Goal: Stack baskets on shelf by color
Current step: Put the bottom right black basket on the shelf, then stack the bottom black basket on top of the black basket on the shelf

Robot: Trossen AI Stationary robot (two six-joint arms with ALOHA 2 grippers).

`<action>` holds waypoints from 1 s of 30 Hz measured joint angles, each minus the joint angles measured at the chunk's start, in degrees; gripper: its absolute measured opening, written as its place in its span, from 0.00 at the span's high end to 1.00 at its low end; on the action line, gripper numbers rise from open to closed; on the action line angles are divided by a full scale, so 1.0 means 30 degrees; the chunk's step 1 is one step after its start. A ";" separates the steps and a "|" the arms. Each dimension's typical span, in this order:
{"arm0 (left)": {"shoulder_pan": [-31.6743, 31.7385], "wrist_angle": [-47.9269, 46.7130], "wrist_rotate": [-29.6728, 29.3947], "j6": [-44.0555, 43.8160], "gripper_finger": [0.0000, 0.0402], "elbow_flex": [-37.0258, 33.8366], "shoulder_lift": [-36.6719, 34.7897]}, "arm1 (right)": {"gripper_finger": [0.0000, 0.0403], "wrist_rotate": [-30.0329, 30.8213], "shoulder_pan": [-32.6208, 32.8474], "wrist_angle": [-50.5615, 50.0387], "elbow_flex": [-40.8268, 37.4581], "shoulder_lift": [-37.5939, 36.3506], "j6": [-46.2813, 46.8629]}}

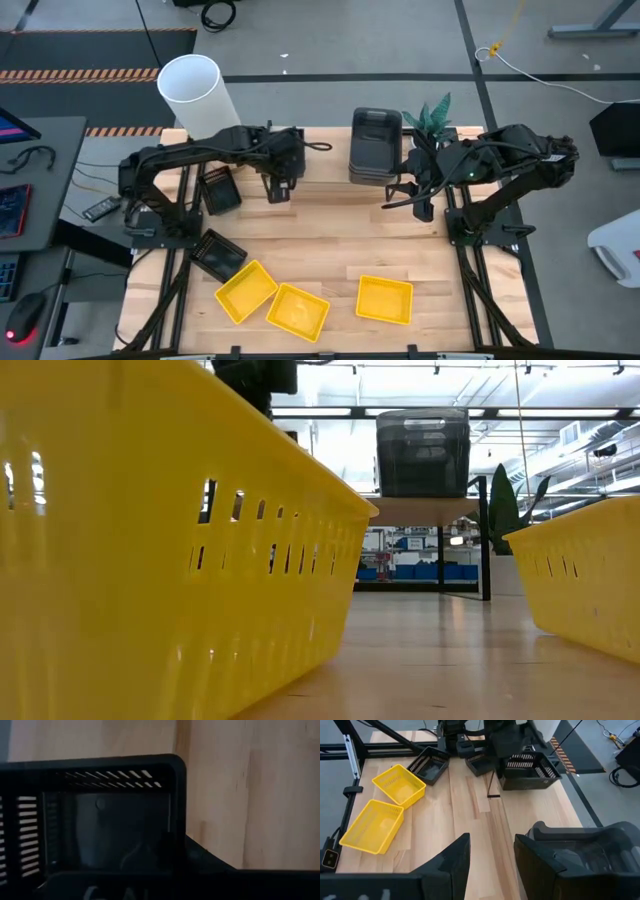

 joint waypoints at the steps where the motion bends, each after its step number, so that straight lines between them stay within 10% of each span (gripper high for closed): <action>1: 0.0054 -0.0153 0.0005 -0.0037 0.98 -0.0007 0.0040 | 0.61 -0.0003 0.0000 -0.0004 0.0000 0.0000 -0.0005; 30: -0.0447 -0.2519 0.0141 -0.3960 0.64 0.3216 0.0245 | 0.61 -0.0069 0.0000 0.0732 0.0000 -0.0007 -0.0561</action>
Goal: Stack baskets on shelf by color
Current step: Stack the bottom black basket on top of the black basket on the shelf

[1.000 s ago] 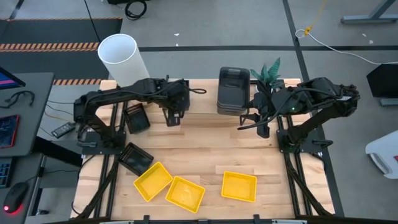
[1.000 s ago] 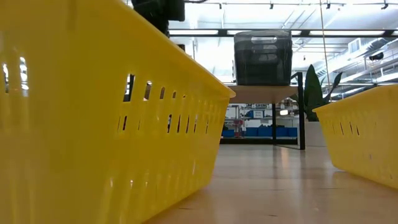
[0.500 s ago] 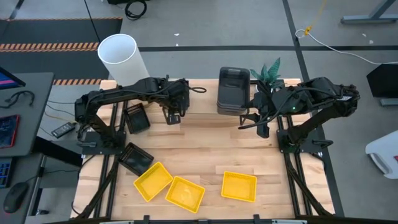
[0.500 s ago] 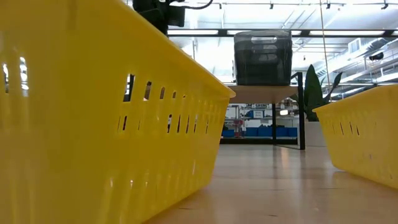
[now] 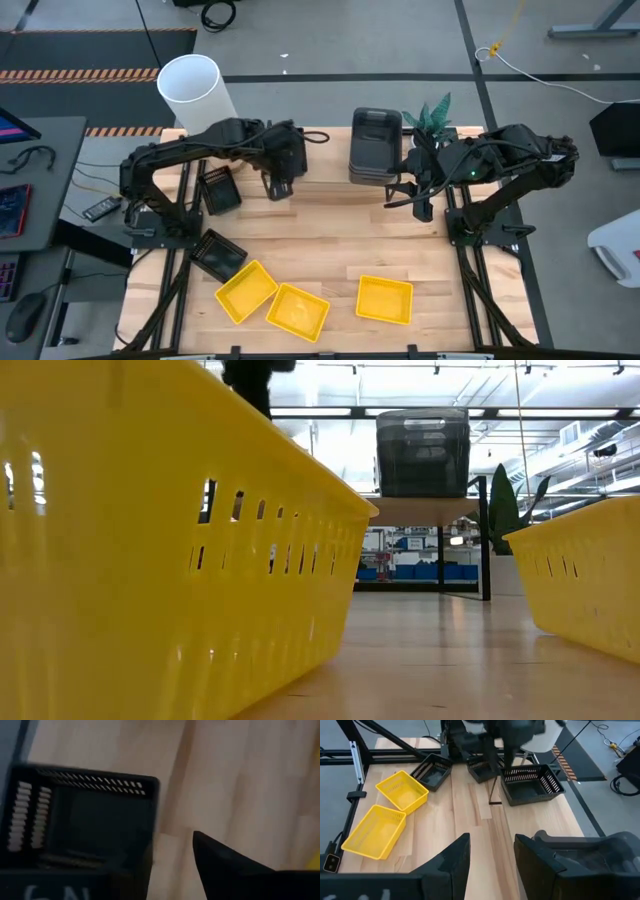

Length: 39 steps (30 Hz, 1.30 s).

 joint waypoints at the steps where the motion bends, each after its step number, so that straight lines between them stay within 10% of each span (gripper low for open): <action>1: -0.0117 -0.0552 0.0443 -0.0919 0.65 0.0376 0.0000 | 0.61 0.0001 0.0000 -0.0007 0.0000 0.0000 0.0016; 9: -0.2572 -0.5746 0.5345 -0.4088 0.71 0.1039 -0.0023 | 0.61 0.0001 0.0000 -0.0007 0.0000 0.0000 0.0211; 32: -0.7396 -0.6400 0.0343 -0.1886 0.95 0.0955 -0.0024 | 0.61 0.0065 0.0607 0.0127 0.0000 0.0000 -0.0095; 39: -0.7620 -0.3612 0.0678 -0.3561 0.98 -0.4828 -0.3169 | 0.61 0.0860 0.0787 0.0124 0.0000 0.0000 0.0036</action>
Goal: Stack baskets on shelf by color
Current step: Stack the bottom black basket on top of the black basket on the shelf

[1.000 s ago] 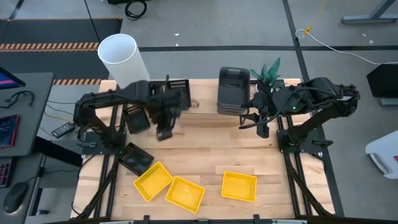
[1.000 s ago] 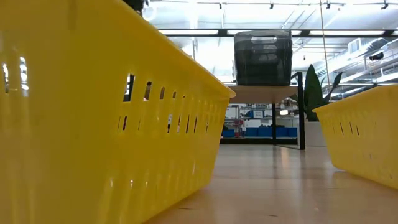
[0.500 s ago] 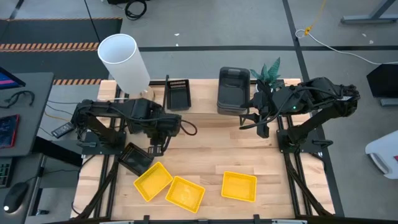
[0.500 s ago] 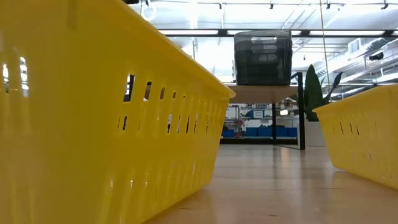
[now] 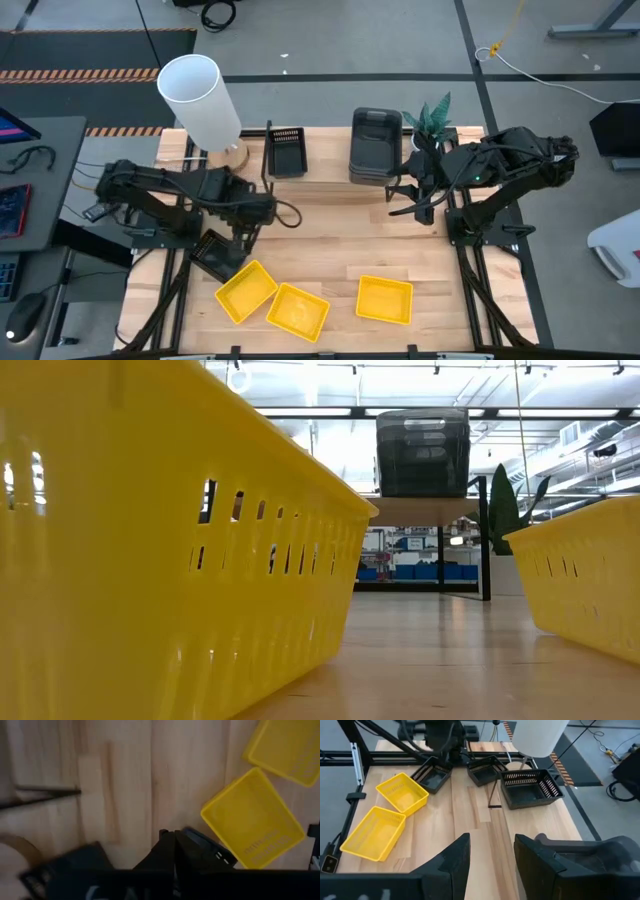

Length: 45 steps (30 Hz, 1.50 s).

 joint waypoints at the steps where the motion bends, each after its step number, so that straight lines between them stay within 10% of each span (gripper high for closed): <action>1: 0.0051 0.0653 0.0029 -0.0508 0.98 -0.1076 -0.0525 | 0.61 -0.0007 0.0000 0.0007 0.0007 0.0000 0.0087; 16: 0.3263 0.4158 0.0546 -0.7198 0.87 -1.1575 -0.4368 | 0.61 0.0007 -0.0093 0.0600 0.0015 0.0182 -0.0343; 29: 0.8652 0.4559 0.0636 -0.0850 0.57 -1.2668 -0.4328 | 0.61 0.0000 -0.0472 0.1282 0.0015 0.0182 -0.0400; 45: 1.0308 0.7389 -0.0795 0.2100 0.64 -1.4126 -0.5167 | 0.61 0.0013 -0.0721 0.1268 0.0007 0.0182 0.1123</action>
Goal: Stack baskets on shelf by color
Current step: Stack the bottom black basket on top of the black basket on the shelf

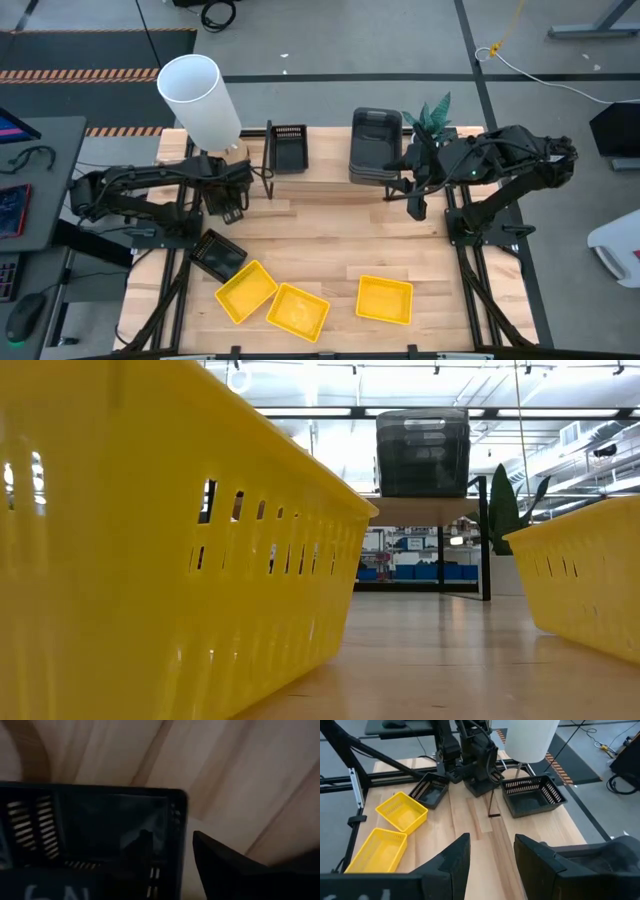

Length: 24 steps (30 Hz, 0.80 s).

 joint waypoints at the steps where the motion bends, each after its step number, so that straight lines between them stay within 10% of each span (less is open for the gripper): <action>1: 0.0082 -0.0028 0.0305 0.0045 0.65 -0.0007 -0.0024 | 0.61 -0.0005 0.0000 0.0000 0.0000 0.0000 0.0000; 15: -0.2171 -0.2058 0.1258 -0.4264 0.71 -0.0007 -0.3233 | 0.61 -0.0005 -0.0015 0.0000 0.0000 0.0000 -0.0337; 24: -0.6354 -0.2163 0.6284 -0.6793 0.71 -0.0007 -0.5135 | 0.61 -0.0005 -0.0007 0.0557 0.0000 0.0000 -0.1322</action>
